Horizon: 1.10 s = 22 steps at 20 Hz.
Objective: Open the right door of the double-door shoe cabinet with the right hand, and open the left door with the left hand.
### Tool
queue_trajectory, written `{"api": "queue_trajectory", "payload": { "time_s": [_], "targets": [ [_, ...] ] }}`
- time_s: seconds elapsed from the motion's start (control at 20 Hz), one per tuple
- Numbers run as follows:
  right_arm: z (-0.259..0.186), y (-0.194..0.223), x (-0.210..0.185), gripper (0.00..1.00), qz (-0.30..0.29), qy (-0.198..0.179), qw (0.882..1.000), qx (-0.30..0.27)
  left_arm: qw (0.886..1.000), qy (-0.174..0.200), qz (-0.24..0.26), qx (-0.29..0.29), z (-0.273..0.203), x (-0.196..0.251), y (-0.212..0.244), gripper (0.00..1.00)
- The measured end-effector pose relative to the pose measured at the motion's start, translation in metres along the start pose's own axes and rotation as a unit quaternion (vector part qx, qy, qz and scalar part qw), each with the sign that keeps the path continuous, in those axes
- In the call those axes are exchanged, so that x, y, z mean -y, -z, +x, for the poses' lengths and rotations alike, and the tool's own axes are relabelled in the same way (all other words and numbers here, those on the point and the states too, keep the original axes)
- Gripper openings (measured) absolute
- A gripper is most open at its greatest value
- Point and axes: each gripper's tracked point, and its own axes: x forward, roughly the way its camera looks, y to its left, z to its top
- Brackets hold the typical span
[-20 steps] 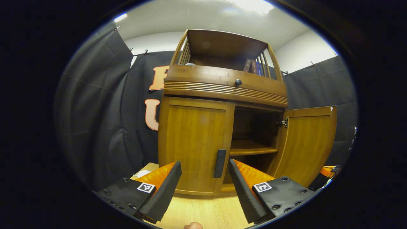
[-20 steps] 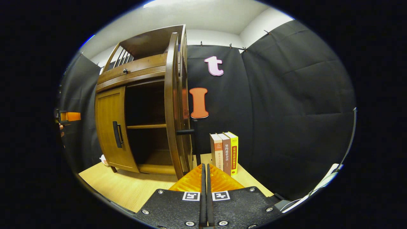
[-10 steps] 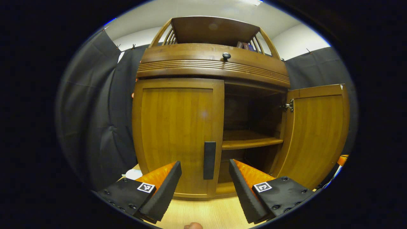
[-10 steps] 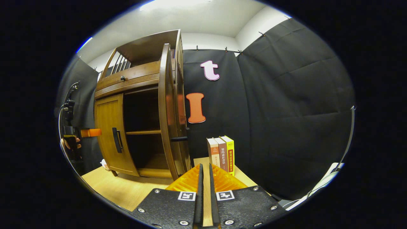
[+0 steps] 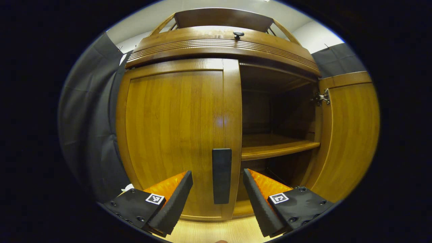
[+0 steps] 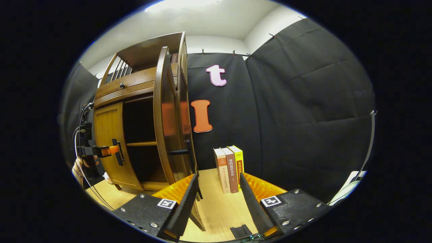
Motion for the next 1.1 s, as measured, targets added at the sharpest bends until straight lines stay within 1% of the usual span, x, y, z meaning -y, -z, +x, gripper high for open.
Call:
{"api": "queue_trajectory", "payload": {
  "time_s": [0.05,0.1,0.15,0.2,0.25,0.3,0.4,0.5,0.55,0.6,0.65,0.7,0.8,0.85,0.9,1.0,1.05,1.1],
  "targets": [
    [0.000,-0.001,0.002,0.84,-0.001,0.003,1.000,0.004,1.000,0.002,-0.001,-0.003,0.006,0.001,0.004,0.99],
    [-0.001,-0.002,0.001,0.82,0.001,0.004,1.000,0.005,1.000,0.006,-0.003,-0.005,0.012,0.002,0.007,0.99],
    [-0.002,-0.002,0.000,0.84,0.006,0.002,1.000,0.006,1.000,0.005,-0.002,-0.008,0.016,0.002,0.011,0.99],
    [-0.003,-0.002,-0.002,0.91,0.010,0.000,1.000,0.006,1.000,0.003,0.000,-0.010,0.021,0.001,0.014,0.99],
    [-0.003,-0.001,-0.002,0.85,0.011,0.000,1.000,0.006,1.000,0.003,-0.002,-0.012,0.026,0.002,0.017,0.96],
    [-0.003,-0.001,-0.001,0.92,0.009,0.001,1.000,0.007,1.000,0.005,-0.003,-0.015,0.029,0.003,0.020,0.94],
    [-0.002,-0.002,0.000,0.86,-0.003,0.007,1.000,0.011,1.000,-0.012,0.009,-0.011,0.034,-0.003,0.022,0.91],
    [-0.002,-0.007,-0.002,0.87,-0.014,0.009,1.000,0.019,1.000,-0.013,0.008,-0.007,0.034,-0.004,0.021,0.88],
    [-0.001,-0.009,-0.002,0.94,-0.018,0.010,1.000,0.022,1.000,-0.011,0.003,-0.006,0.036,-0.004,0.021,0.80],
    [0.000,-0.010,-0.003,0.89,-0.021,0.012,0.999,0.024,1.000,0.006,-0.009,-0.008,0.036,0.003,0.017,0.73],
    [-0.001,-0.011,-0.004,0.97,-0.024,0.013,0.999,0.025,1.000,0.011,-0.013,-0.012,0.038,0.009,0.023,0.65],
    [-0.002,-0.013,-0.005,0.92,-0.026,0.013,0.999,0.027,1.000,0.010,-0.003,-0.016,0.037,0.008,0.025,0.57],
    [-0.005,-0.017,-0.008,0.92,-0.028,0.013,0.999,0.029,1.000,0.008,0.014,-0.019,0.035,0.005,0.026,0.42],
    [-0.005,-0.018,-0.008,0.92,-0.028,0.013,0.999,0.030,1.000,0.006,0.006,-0.019,0.031,0.006,0.026,0.36],
    [-0.006,-0.018,-0.010,0.92,-0.029,0.014,0.999,0.030,1.000,0.003,-0.004,-0.016,0.027,0.007,0.025,0.35],
    [-0.010,-0.019,-0.011,0.92,-0.031,0.015,0.999,0.028,1.000,0.011,0.003,-0.015,0.017,0.003,0.029,0.33],
    [-0.012,-0.018,-0.013,0.92,-0.032,0.015,0.999,0.026,1.000,0.017,0.007,-0.014,0.010,0.005,0.024,0.33],
    [-0.013,-0.018,-0.016,0.92,-0.032,0.014,0.999,0.026,1.000,0.023,0.007,-0.013,0.001,0.004,0.024,0.29]
  ]
}}
